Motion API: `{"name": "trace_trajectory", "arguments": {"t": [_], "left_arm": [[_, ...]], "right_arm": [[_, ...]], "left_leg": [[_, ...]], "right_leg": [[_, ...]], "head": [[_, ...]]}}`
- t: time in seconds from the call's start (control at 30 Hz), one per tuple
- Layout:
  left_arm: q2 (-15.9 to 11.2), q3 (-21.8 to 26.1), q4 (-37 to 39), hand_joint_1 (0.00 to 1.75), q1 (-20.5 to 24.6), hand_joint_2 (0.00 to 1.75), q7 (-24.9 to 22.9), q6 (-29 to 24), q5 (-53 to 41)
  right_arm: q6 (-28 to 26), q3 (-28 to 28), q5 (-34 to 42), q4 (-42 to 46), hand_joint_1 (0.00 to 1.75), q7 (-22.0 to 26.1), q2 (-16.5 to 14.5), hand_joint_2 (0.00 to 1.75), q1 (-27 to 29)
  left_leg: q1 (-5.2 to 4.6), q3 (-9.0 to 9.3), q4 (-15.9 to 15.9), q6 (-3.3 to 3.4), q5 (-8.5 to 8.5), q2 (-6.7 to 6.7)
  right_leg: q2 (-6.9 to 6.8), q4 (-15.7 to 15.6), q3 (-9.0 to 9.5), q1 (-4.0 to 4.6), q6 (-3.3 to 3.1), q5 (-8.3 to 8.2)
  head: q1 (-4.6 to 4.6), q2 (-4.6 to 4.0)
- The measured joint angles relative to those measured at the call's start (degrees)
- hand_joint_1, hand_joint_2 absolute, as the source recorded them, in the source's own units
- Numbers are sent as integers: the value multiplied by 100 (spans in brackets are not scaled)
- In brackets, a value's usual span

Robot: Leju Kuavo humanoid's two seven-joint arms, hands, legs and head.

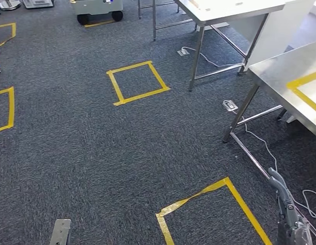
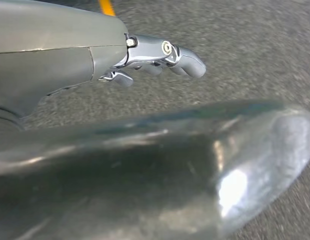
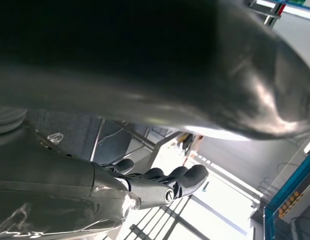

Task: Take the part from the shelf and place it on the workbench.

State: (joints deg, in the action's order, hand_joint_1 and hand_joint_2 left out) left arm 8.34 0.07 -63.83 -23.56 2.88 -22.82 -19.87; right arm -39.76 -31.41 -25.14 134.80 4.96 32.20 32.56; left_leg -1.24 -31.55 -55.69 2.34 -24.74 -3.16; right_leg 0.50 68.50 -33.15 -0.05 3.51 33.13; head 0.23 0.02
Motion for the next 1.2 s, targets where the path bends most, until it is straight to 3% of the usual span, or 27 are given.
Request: {"name": "trace_trajectory", "arguments": {"t": [0.07, 0.13, 0.2, 0.27, 0.33, 0.4, 0.43, 0.47, 0.5, 0.57, 0.63, 0.7, 0.73, 0.8, 0.87, 0.9, 0.93, 0.97, 1.03, 1.1, 1.17, 1.2], "left_arm": [[1, -3, 44, 0, 19, 0, 8, -24, 20], [1, -4, 74, 0, 42, 0, 16, -46, 34], [-1, -4, 108, 0, 49, 0, 23, -70, 54], [0, -4, 143, 0, 49, 0, 37, -101, 73], [2, -5, 175, 0, 73, 0, 58, -133, 94], [3, -7, 209, 0, 104, 0, 70, -154, 118], [3, -7, 226, 0, 111, 0, 72, -161, 127], [3, -7, 244, 0, 111, 0, 74, -169, 134], [3, -7, 262, 0, 111, 0, 78, -180, 142], [7, -8, 290, 0, 125, 0, 92, -204, 164], [21, -9, 310, 0, 151, 0, 107, -222, 183], [31, -8, 335, 0, 149, 0, 112, -233, 188], [32, -5, 349, 0, 140, 0, 113, -240, 190], [33, -2, 371, 0, 138, 0, 114, -257, 193], [37, -3, 385, 0, 157, 0, 114, -264, 196], [39, -3, 393, 0, 164, 0, 114, -264, 196], [40, -3, 402, 0, 166, 0, 114, -264, 197], [40, -2, 411, 0, 165, 0, 114, -264, 197], [42, -1, 426, 0, 163, 0, 114, -264, 197], [45, -2, 433, 0, 169, 0, 115, -264, 197], [48, -3, 436, 0, 169, 0, 116, -264, 198], [49, -3, 438, 0, 164, 0, 116, -265, 198]], "right_arm": [[0, 0, -14, 1, 0, 2, 4, 0, 7], [0, 0, -26, 2, 0, 2, 7, 0, 20], [0, 1, -39, 2, 0, 2, 16, 0, 27], [0, 2, -52, 7, 0, 3, 27, 0, 32], [0, 1, -63, 15, 0, 3, 33, 0, 55], [0, 0, -68, 19, 0, 3, 35, 0, 69], [0, 0, -68, 19, 0, 3, 35, 0, 68], [0, 0, -68, 19, 0, 3, 35, 0, 67], [0, 0, -68, 19, 0, 5, 35, 0, 67], [0, 1, -68, 23, 0, 13, 35, 0, 73], [0, 1, -70, 34, 0, 25, 38, 0, 80], [0, 2, -70, 42, 0, 33, 44, 0, 68], [0, 3, -69, 44, 0, 36, 48, 0, 58], [0, 3, -67, 49, 0, 41, 54, 0, 54], [0, 1, -66, 49, 0, 44, 56, 0, 58], [0, 1, -66, 48, 0, 44, 57, 0, 61], [0, 0, -65, 48, 0, 44, 57, 0, 60], [0, 0, -65, 48, 0, 44, 57, 0, 60], [0, 0, -65, 48, 0, 44, 57, 0, 60], [0, 0, -65, 48, 0, 44, 57, 0, 59], [0, 0, -65, 49, 0, 45, 60, 0, 58], [0, 1, -66, 50, 0, 45, 63, 0, 58]], "left_leg": [[-5, -13, -20, -31, 23, -143], [-3, -75, -41, -83, 61, -264], [10, -145, -45, -149, 106, -365], [10, -245, -196, -208, -10, -202], [26, -521, -785, -273, -393, 107], [72, -856, -1528, -337, -740, 222], [97, -922, -1703, -361, -773, 236], [122, -873, -1653, -382, -698, 252], [145, -707, -1383, -402, -545, 296], [171, -229, -582, -432, -243, 543], [158, 9, -143, -381, -134, 690], [128, -25, -110, -274, -115, 580], [124, -40, -103, -229, -101, 523], [131, -57, -86, -142, -69, 405], [120, -76, -83, -81, -49, 281], [107, -86, -83, -64, -41, 209], [93, -90, -84, -54, -34, 130], [82, -91, -85, -49, -28, 48], [72, -83, -87, -56, -14, -120], [66, -99, -100, -92, 6, -277], [79, -145, -98, -158, 35, -411], [94, -169, -85, -198, 57, -481]], "right_leg": [[254, -810, 330, -26, -32, -366], [413, -1178, 461, -36, -75, -438], [316, -1207, 462, -25, -136, -457], [175, -1239, 484, -39, -205, -508], [13, -1258, 481, -50, -239, -538], [-162, -1256, 450, -50, -242, -541], [-248, -1256, 434, -53, -238, -538], [-332, -1255, 424, -58, -229, -533], [-412, -1254, 423, -66, -214, -523], [-555, -1228, 459, -60, -153, -489], [-667, -1205, 481, -45, -76, -464], [-770, -1225, 515, -61, -2, -469], [-740, -1217, 524, -77, 35, -447], [-465, -924, 395, -101, 78, -233], [-146, -123, 8, -98, 75, 156], [-87, 284, -202, -89, 64, 297], [-63, 536, -346, -78, 47, 336], [-50, 545, -378, -70, 26, 254], [63, -93, -107, -59, -24, -158], [383, -878, 243, -72, -61, -442], [530, -1165, 359, -65, -85, -476], [453, -1179, 372, -53, -103, -493]], "head": [[-1, 0], [-3, 0], [-2, 0], [-25, 0], [-60, 0], [-72, 0], [-74, 0], [-74, 0], [-73, 0], [-80, 0], [-71, 0], [-58, 0], [-55, 0], [-35, 0], [-11, 0], [-4, 0], [-1, 0], [1, 0], [2, 0], [0, 0], [-3, 0], [-5, 0]]}}
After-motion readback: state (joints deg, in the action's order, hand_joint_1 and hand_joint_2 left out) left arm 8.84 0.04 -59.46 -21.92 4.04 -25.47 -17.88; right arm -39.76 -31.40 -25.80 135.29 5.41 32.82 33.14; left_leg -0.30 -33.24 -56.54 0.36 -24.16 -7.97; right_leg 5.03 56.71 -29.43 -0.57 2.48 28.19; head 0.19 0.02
